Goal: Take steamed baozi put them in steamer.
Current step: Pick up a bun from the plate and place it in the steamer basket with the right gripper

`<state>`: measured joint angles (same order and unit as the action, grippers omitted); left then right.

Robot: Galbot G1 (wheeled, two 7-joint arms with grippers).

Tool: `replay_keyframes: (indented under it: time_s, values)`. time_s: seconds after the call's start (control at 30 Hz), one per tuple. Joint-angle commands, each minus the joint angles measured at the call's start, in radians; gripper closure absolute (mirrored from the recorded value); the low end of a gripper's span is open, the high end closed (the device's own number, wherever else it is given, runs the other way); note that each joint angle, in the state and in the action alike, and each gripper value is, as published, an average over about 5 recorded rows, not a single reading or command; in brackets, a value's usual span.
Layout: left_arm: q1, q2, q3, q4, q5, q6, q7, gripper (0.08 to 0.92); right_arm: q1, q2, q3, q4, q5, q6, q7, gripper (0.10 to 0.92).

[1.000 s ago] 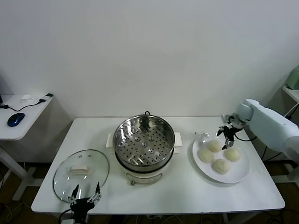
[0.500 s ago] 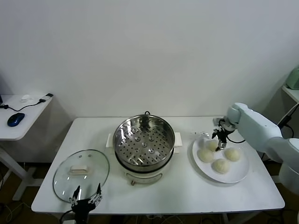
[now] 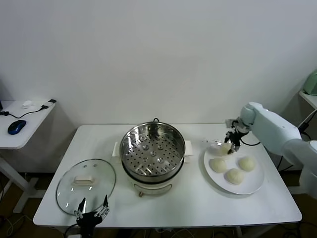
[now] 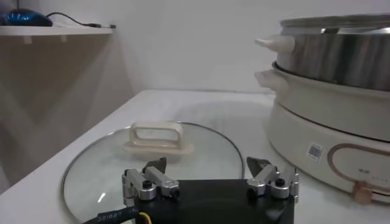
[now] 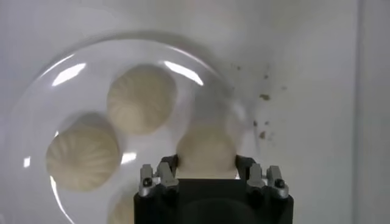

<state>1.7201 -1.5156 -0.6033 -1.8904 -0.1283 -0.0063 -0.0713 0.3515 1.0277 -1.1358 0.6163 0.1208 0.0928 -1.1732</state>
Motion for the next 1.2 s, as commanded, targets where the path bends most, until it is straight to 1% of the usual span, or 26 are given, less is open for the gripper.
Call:
replay_keyframes:
  time_s: [0.03,0.1,0.23,0.3,0.4,0.5,0.63,0.7,0.97,1.2]
  values:
    - [0.000,0.000,0.006,-0.007,0.004,0.002,0.000,0.177,0.480,0.016,-0.346,0.311,0.280,0.051,-0.051,0.380]
    - [0.000,0.000,0.008,-0.008,0.005,0.003,0.000,0.177,0.567,0.052,-0.388,0.415,0.336,0.073,-0.049,0.381]
    - [0.001,0.002,0.012,-0.006,0.006,0.002,-0.002,0.177,0.647,0.140,-0.411,0.604,0.376,0.123,-0.015,0.385]
    - [0.001,0.003,0.016,-0.005,0.009,0.001,-0.002,0.177,0.637,0.184,-0.409,0.660,0.362,0.172,0.001,0.385]
    - [0.003,0.004,0.022,-0.006,0.014,-0.002,-0.003,0.177,0.573,0.237,-0.379,0.683,0.263,0.304,0.006,0.385]
    - [0.004,0.003,0.023,-0.011,0.015,-0.002,-0.003,0.177,0.480,0.281,-0.323,0.637,0.102,0.443,0.001,0.384]
    - [0.004,0.003,0.023,-0.015,0.014,-0.001,-0.003,0.177,0.338,0.332,-0.254,0.523,-0.114,0.550,0.018,0.381]
    - [0.005,0.003,0.024,-0.017,0.014,-0.001,-0.003,0.177,0.269,0.354,-0.218,0.460,-0.194,0.580,0.030,0.381]
    - [0.015,0.003,0.028,-0.019,0.017,-0.003,-0.006,0.177,0.087,0.433,-0.112,0.255,-0.345,0.640,0.074,0.381]
    - [0.016,0.001,0.029,-0.017,0.018,-0.003,-0.010,0.177,0.034,0.490,-0.044,0.119,-0.447,0.682,0.096,0.380]
